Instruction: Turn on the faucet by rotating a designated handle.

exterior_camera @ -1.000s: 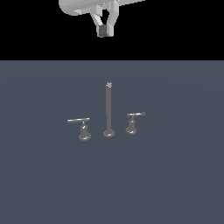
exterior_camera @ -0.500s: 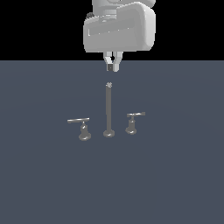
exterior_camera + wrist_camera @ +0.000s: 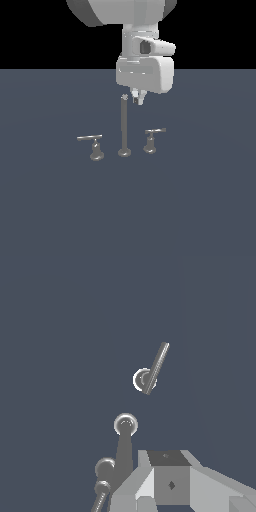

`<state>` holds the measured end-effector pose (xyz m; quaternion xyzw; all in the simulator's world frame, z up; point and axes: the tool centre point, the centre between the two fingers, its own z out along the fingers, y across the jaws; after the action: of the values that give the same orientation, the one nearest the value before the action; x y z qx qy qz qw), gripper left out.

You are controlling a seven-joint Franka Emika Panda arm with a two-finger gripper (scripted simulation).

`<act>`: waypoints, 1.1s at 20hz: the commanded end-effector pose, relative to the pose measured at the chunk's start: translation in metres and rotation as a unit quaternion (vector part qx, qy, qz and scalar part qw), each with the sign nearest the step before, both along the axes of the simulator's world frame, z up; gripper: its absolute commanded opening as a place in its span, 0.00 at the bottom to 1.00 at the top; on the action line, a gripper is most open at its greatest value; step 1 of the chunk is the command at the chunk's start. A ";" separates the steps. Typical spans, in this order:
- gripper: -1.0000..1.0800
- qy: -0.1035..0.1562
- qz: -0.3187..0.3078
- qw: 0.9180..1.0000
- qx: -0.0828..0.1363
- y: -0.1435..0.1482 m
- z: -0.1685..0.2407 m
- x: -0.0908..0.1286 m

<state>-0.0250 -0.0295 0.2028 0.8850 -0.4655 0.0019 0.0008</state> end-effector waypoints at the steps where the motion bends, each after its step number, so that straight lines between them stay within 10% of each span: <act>1: 0.00 0.000 -0.030 1.000 0.000 -0.010 -0.019 0.012; 22: 0.00 0.001 -0.191 0.982 0.001 -0.073 -0.113 0.067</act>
<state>0.0401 -0.1007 0.0912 0.7823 -0.6230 0.0000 0.0009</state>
